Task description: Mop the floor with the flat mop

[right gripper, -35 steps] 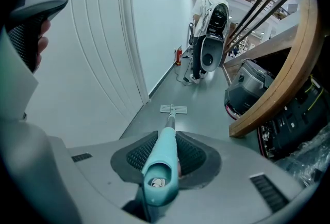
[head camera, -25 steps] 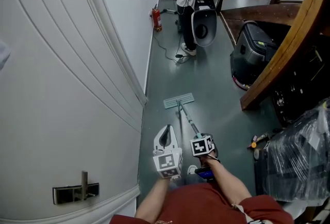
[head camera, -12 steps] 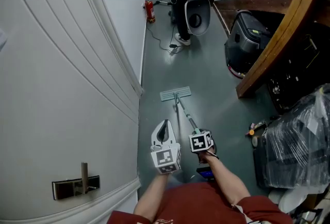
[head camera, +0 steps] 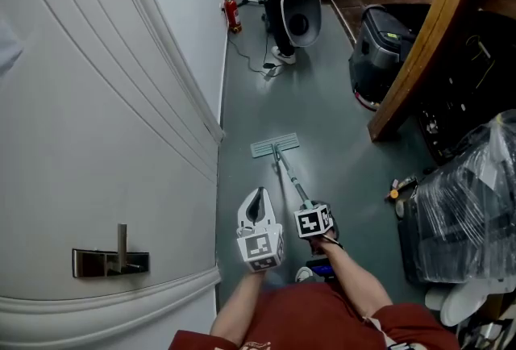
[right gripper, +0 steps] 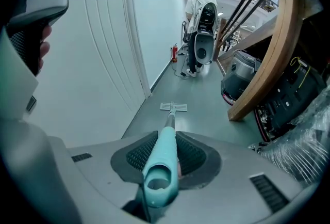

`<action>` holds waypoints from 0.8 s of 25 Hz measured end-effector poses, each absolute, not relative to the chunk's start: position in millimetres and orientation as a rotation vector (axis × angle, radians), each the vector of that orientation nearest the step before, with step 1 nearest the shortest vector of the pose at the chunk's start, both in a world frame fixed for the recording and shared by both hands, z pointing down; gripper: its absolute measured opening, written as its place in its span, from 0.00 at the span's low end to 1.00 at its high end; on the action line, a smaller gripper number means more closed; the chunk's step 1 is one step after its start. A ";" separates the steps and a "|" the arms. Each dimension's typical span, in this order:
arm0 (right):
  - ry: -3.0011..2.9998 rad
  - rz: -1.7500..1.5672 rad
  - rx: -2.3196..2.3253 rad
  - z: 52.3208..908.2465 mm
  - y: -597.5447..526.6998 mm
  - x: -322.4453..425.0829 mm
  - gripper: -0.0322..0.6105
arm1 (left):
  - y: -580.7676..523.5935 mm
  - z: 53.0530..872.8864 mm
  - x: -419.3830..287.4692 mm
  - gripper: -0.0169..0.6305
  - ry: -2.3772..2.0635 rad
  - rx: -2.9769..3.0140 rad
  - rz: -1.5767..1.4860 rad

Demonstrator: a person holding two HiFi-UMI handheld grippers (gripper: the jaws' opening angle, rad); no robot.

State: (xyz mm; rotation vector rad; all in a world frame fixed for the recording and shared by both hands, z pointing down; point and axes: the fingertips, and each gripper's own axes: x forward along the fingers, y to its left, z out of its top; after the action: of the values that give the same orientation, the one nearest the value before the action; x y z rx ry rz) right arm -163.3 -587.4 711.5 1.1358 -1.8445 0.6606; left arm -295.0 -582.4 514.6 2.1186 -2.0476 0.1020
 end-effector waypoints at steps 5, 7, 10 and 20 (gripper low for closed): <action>-1.852 0.663 1.125 708.8 -557.7 -142.8 0.23 | -550.6 505.2 -271.4 0.05 -2.057 2.119 0.109; -1.854 0.661 1.121 708.5 -544.9 -135.4 0.23 | -537.1 503.4 -264.1 0.05 -2.062 2.128 0.103; -1.857 0.659 1.115 708.7 -525.3 -123.5 0.23 | -516.3 501.7 -253.1 0.05 -2.079 2.127 0.112; -1.863 0.657 1.094 708.9 -461.1 -84.4 0.23 | -453.1 480.1 -213.0 0.05 -2.128 2.107 0.112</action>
State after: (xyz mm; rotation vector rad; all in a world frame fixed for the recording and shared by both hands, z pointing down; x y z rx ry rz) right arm -84.4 -461.1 708.9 1.0938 -1.8627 0.6571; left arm -213.0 -453.1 480.1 2.1068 -2.1282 0.1123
